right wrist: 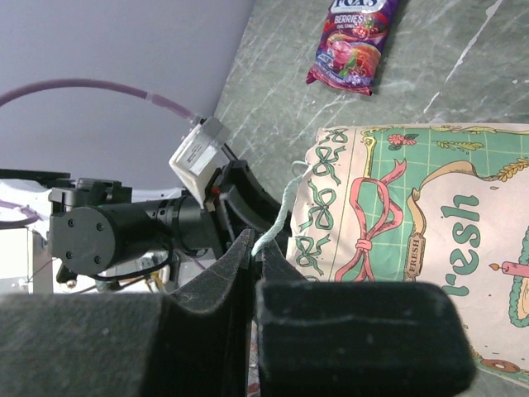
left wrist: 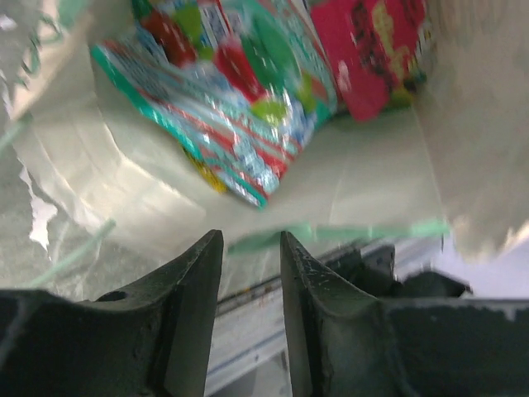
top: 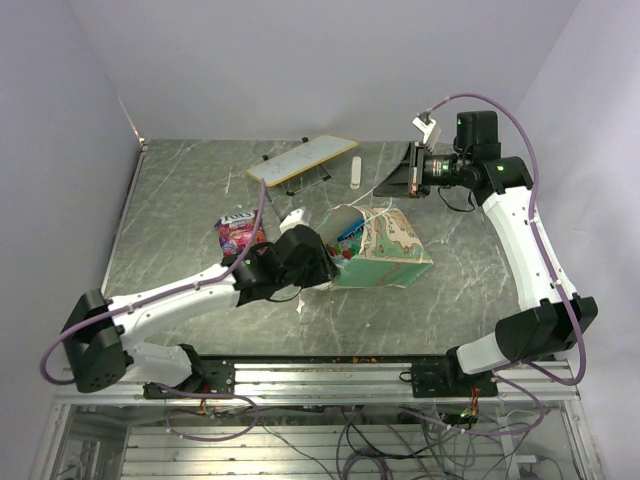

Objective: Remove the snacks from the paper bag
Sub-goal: Take out the snack from the paper bag.

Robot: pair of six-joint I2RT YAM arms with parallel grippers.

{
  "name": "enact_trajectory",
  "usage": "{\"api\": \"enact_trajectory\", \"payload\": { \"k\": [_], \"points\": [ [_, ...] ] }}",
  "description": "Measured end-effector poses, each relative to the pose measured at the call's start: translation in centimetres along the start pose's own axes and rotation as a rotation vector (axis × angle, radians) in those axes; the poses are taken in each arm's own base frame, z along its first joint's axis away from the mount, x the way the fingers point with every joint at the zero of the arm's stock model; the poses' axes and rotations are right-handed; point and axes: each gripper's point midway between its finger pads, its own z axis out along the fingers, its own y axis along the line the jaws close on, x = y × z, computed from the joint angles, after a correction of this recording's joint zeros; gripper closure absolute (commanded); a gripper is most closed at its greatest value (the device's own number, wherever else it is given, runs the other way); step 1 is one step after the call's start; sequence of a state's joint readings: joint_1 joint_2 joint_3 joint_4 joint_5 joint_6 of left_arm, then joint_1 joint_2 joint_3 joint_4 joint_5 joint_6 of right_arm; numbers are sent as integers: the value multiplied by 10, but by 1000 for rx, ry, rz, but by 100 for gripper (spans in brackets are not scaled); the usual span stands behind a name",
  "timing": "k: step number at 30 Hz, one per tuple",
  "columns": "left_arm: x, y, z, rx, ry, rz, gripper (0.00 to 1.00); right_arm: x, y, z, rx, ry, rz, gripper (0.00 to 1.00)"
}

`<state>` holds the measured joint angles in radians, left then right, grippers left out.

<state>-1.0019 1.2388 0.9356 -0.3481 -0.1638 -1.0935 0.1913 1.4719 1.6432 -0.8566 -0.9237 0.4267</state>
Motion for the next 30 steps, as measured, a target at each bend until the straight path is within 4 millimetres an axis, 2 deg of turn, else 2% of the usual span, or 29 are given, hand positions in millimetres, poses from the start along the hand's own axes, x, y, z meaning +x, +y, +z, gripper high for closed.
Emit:
{"api": "enact_trajectory", "payload": {
  "k": [3, 10, 14, 19, 27, 30],
  "points": [
    [-16, 1, 15, -71, -74, -26, 50, 0, -1, 0, 8, -1, 4, 100],
    [-31, 7, 21, -108, -168, -105, 40, 2, -2, -2, 24, -2, 12, 100],
    [-25, 15, 29, -112, -171, -158, 39, 3, 1, -5, 24, -5, 8, 100],
    [-10, 35, 53, -168, -149, -190, 33, 4, 2, -6, 25, -4, 8, 100],
    [-13, 48, 85, -174, -141, -209, 37, 6, 0, -6, 35, 1, 9, 100],
    [-11, 55, 95, -194, -137, -205, 35, 6, 0, -6, 34, 1, 10, 100]
  ]
}}
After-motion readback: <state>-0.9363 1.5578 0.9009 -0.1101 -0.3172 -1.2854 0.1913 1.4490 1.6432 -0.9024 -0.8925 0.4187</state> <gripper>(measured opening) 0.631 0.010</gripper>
